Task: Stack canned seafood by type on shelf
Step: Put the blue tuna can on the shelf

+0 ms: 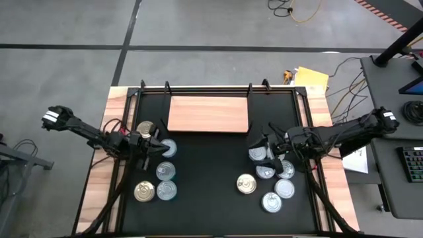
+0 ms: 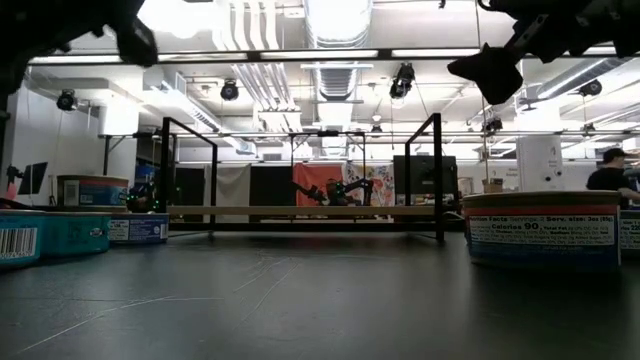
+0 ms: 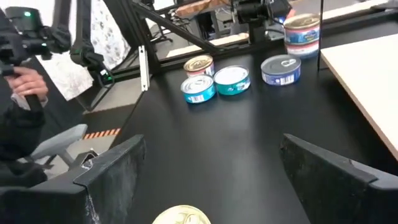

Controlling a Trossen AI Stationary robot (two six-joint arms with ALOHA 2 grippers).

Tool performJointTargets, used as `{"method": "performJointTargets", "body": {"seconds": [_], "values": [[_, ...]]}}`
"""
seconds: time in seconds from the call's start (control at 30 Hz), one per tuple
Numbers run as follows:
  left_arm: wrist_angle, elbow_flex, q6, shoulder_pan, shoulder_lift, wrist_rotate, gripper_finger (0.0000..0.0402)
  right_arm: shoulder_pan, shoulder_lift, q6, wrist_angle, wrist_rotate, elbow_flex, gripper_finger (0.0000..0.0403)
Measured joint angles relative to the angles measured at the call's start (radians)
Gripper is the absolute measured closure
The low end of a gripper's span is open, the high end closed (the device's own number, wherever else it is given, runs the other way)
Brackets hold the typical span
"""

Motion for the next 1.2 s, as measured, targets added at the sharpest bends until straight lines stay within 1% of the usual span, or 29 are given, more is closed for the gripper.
{"method": "performJointTargets", "body": {"seconds": [0.13, 0.2, 0.33, 0.47, 0.53, 0.63, 0.7, 0.73, 0.8, 0.87, 0.93, 1.0, 1.2], "values": [[-0.003, 0.093, 0.048, 0.0, 0.107, 0.0, 0.0401, 0.0, 0.003, 0.036, -0.02, -0.001, 0.0, 0.0044], [-0.034, 0.135, 0.059, 0.0, 0.147, 0.0, 0.0401, 0.0, 0.004, 0.049, -0.045, -0.016, 0.0, 0.0044], [-0.173, 0.194, 0.053, 0.0, 0.186, -0.007, 0.0401, 0.015, 0.012, 0.127, -0.087, -0.027, 0.0, 0.0044], [-0.331, 0.244, -0.037, -0.001, 0.194, -0.099, 0.0401, 0.027, 0.012, 0.268, -0.138, -0.057, 0.004, 0.0044], [-0.442, 0.278, -0.086, -0.001, 0.192, -0.131, 0.0401, 0.028, 0.012, 0.324, -0.164, -0.095, 0.012, 0.0044], [-0.652, 0.359, -0.185, -0.001, 0.186, -0.139, 0.0401, 0.028, 0.013, 0.369, -0.191, -0.137, 0.022, 0.0044], [-0.847, 0.44, -0.269, -0.001, 0.186, -0.118, 0.0401, 0.028, 0.013, 0.394, -0.22, -0.142, 0.026, 0.0044], [-0.973, 0.489, -0.296, -0.001, 0.186, -0.109, 0.0401, 0.028, 0.013, 0.403, -0.232, -0.142, 0.028, 0.0044], [-1.215, 0.585, -0.312, -0.001, 0.197, -0.106, 0.0401, 0.028, 0.013, 0.403, -0.234, -0.141, 0.032, 0.0044], [-1.39, 0.657, -0.343, -0.007, 0.221, -0.138, 0.0401, 0.028, 0.013, 0.4, -0.231, -0.141, 0.032, 0.0044], [-1.501, 0.708, -0.36, -0.011, 0.253, -0.172, 0.0401, 0.028, 0.013, 0.398, -0.23, -0.141, 0.033, 0.0044], [-1.556, 0.743, -0.362, -0.015, 0.28, -0.186, 0.0401, 0.028, 0.013, 0.397, -0.226, -0.14, 0.036, 0.0044], [-1.566, 0.765, -0.351, -0.032, 0.356, -0.218, 0.0401, 0.027, 0.013, 0.379, -0.227, -0.137, 0.038, 0.0044]]}}
